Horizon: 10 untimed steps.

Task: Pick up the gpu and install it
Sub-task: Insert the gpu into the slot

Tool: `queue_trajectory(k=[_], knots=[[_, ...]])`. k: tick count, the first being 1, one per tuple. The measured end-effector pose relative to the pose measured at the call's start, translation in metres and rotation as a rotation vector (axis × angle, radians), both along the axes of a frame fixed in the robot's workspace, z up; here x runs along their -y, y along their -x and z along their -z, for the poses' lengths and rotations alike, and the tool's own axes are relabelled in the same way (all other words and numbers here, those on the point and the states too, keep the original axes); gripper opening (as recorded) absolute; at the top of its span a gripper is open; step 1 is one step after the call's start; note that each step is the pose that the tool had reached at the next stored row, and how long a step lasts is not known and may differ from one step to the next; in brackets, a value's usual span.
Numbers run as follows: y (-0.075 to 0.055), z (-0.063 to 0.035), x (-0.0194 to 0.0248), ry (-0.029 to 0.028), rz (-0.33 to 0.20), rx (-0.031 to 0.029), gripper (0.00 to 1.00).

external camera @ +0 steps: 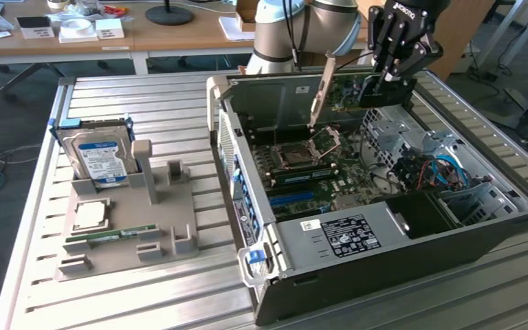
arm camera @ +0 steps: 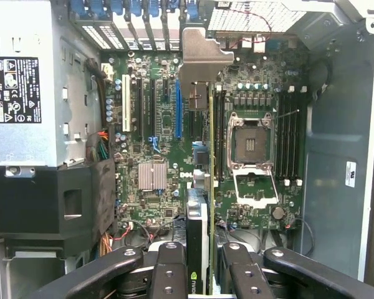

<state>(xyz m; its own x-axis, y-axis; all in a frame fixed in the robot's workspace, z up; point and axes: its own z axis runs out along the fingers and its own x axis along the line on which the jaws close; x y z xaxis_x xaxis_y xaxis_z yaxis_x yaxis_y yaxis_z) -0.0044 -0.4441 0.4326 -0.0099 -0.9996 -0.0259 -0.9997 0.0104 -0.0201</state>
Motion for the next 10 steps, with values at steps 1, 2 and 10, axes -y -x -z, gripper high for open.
queue_trajectory(k=[1, 2, 10], knots=[[0.0, 0.0, 0.0, 0.0001, 0.0, 0.0, 0.27], [0.0, 0.0, 0.0, 0.0001, 0.0, 0.0, 0.27], [0.0, 0.0, 0.0, 0.0, 0.0, 0.0, 0.27]])
